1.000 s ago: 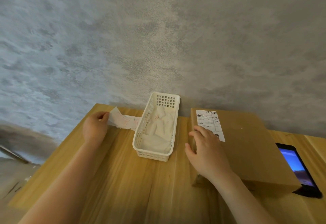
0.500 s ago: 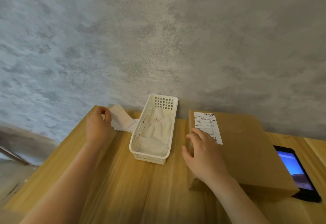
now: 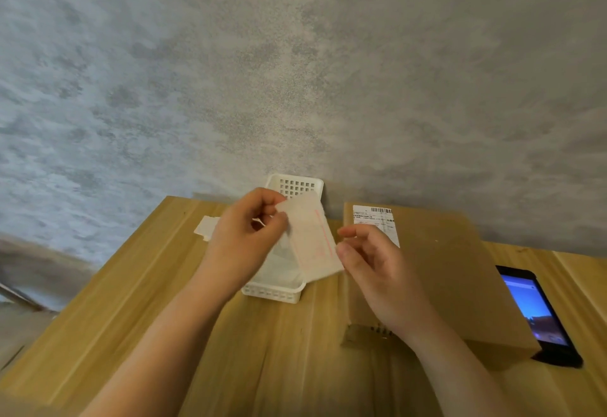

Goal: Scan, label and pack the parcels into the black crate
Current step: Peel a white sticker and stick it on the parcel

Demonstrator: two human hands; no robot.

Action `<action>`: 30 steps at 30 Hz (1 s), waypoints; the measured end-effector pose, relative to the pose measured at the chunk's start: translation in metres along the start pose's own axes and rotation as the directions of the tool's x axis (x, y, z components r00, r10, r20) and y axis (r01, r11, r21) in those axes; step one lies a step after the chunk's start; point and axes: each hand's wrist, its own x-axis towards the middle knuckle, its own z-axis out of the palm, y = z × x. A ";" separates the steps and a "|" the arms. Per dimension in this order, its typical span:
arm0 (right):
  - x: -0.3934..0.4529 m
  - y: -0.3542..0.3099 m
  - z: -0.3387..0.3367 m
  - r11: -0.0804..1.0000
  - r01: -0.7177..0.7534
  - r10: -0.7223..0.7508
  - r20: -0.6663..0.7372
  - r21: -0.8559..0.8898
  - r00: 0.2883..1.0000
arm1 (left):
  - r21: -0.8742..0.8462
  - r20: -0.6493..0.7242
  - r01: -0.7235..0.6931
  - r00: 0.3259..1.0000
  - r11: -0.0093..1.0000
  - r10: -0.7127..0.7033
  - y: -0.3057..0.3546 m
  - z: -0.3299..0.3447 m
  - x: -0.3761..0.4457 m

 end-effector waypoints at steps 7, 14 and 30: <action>-0.011 -0.004 -0.006 0.992 -0.108 0.106 0.020 0.063 0.994 | -0.013 0.223 0.079 0.972 0.997 -0.074 -0.007 0.023 -0.025; -0.013 0.001 -0.021 0.981 -0.110 0.142 -0.201 0.159 0.969 | -0.078 0.383 0.188 0.912 0.979 -0.145 -0.013 0.035 -0.042; -0.015 0.005 -0.029 0.994 -0.061 0.083 -0.247 0.096 0.966 | -0.189 0.538 0.249 0.835 0.950 -0.112 -0.013 0.044 -0.055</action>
